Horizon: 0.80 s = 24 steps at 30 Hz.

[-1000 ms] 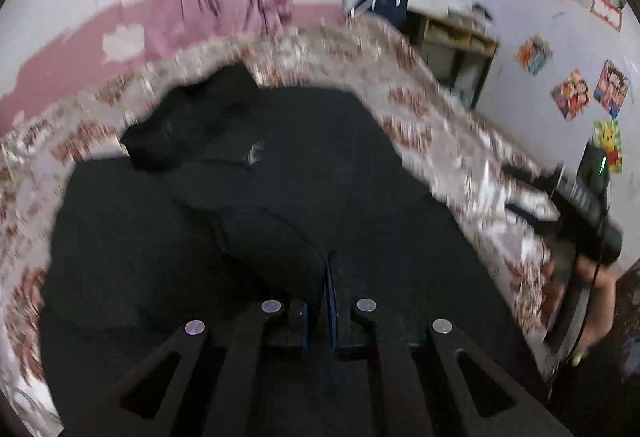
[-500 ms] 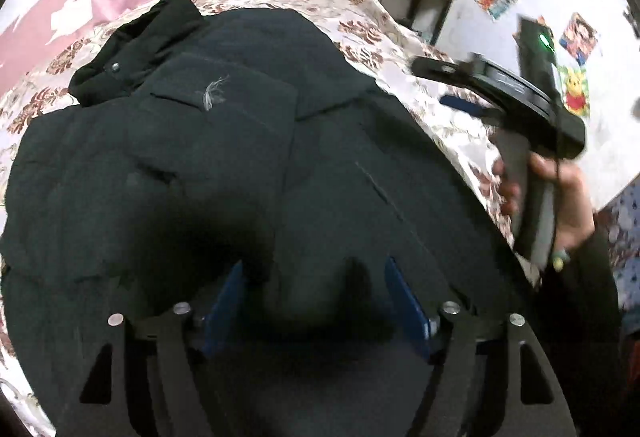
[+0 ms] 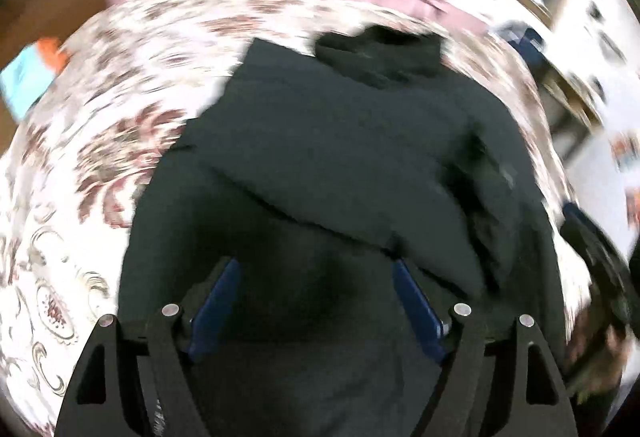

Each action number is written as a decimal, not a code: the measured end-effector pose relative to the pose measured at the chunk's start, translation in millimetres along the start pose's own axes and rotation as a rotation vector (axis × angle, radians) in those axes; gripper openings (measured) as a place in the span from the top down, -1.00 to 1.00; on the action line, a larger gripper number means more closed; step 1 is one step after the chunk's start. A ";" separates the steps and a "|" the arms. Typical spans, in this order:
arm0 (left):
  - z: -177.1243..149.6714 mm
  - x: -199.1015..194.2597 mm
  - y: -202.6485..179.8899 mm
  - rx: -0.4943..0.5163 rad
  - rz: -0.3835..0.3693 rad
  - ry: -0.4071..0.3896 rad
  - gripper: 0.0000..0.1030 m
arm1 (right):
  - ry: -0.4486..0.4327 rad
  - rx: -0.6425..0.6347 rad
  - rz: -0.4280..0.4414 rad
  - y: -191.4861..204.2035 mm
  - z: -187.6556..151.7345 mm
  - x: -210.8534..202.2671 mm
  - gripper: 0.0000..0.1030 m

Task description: Fold large clothes

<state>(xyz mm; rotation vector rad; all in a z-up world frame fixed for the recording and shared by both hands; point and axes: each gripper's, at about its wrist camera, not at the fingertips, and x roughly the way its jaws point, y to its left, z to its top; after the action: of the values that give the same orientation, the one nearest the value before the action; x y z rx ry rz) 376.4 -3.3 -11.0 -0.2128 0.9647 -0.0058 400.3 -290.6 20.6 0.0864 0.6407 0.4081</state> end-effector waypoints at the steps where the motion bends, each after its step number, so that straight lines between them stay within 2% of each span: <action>1: 3.9 4.2 12.2 -0.040 -0.018 -0.011 -0.52 | -0.001 -0.006 0.012 7.9 1.0 2.5 -0.98; 4: 13.2 15.8 29.3 -0.088 -0.003 -0.006 -0.52 | 0.018 -0.043 -0.029 41.0 9.0 17.0 -0.98; 7: 20.6 19.7 39.2 -0.131 -0.016 -0.015 -0.52 | 0.075 -0.136 -0.071 76.4 6.0 35.2 -0.98; 10: 26.1 20.4 47.5 -0.128 -0.035 -0.025 -0.52 | 0.140 -0.274 -0.193 110.5 -8.0 53.4 -0.97; 12: 27.2 18.3 47.3 -0.109 -0.037 -0.036 -0.52 | 0.153 -0.337 -0.258 123.8 -14.6 55.8 -0.95; 13: 27.1 17.4 47.5 -0.101 -0.037 -0.047 -0.52 | 0.154 -0.347 -0.274 126.2 -13.0 54.9 -0.77; 14: 26.8 17.0 47.5 -0.096 -0.036 -0.055 -0.52 | 0.151 -0.346 -0.297 127.2 -13.2 51.6 -0.36; 15: 26.3 16.6 46.0 -0.084 -0.032 -0.058 -0.52 | 0.143 -0.320 -0.316 123.6 -11.8 46.5 -0.13; 16: 26.9 17.2 45.5 -0.076 -0.030 -0.059 -0.52 | 0.136 -0.296 -0.319 120.6 -9.2 42.5 0.23; 17: 27.8 17.9 43.5 -0.066 -0.031 -0.061 -0.52 | 0.118 -0.248 -0.309 111.3 -7.1 34.3 0.48; 20: 28.6 18.8 37.0 -0.051 -0.041 -0.063 -0.52 | 0.042 -0.130 -0.300 80.3 -2.2 4.0 0.63; 24: 29.0 25.3 19.5 -0.009 -0.035 -0.075 -0.52 | -0.039 0.028 -0.305 32.9 -4.7 -43.3 0.68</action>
<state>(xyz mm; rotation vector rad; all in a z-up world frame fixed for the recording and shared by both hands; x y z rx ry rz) 412.8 18.5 -19.2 -0.2370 0.8868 -0.0256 354.8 -277.8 47.9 0.0221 0.6099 0.1033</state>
